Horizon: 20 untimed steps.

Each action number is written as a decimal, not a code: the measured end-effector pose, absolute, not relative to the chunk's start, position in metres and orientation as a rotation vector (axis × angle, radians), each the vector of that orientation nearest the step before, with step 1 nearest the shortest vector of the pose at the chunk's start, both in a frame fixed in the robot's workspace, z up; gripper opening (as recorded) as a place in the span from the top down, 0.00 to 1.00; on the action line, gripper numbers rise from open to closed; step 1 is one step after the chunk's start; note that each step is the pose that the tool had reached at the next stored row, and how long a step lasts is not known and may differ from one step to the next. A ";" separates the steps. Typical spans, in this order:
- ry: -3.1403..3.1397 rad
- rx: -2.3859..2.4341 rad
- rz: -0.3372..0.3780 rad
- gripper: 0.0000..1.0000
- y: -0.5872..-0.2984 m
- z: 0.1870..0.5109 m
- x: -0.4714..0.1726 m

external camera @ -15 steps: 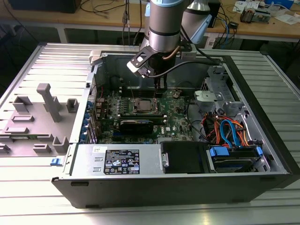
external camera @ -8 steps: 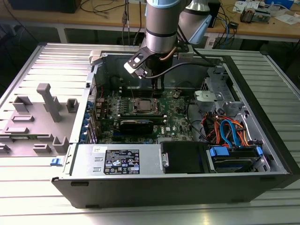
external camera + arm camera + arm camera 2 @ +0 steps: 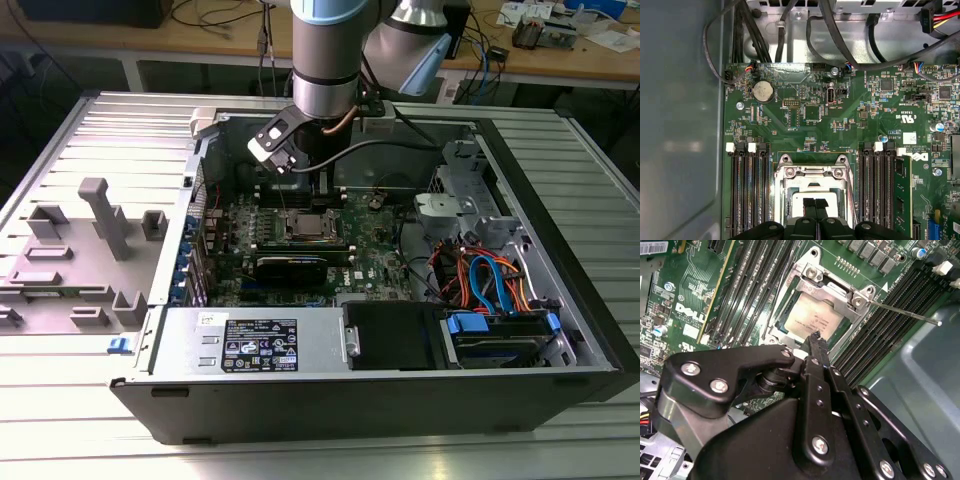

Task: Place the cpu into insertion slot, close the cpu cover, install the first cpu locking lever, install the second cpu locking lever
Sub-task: 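Close the cpu cover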

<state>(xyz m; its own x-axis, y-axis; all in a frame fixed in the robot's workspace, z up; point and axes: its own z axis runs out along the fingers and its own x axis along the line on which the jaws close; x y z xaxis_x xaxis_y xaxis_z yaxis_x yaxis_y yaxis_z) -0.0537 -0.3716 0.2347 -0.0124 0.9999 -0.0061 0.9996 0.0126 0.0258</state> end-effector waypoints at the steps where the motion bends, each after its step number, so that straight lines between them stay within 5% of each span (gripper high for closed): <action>1: 2.219 2.192 0.022 0.89 -0.372 0.235 -0.054; 20: 2.219 2.192 0.021 0.89 -0.372 0.233 -0.064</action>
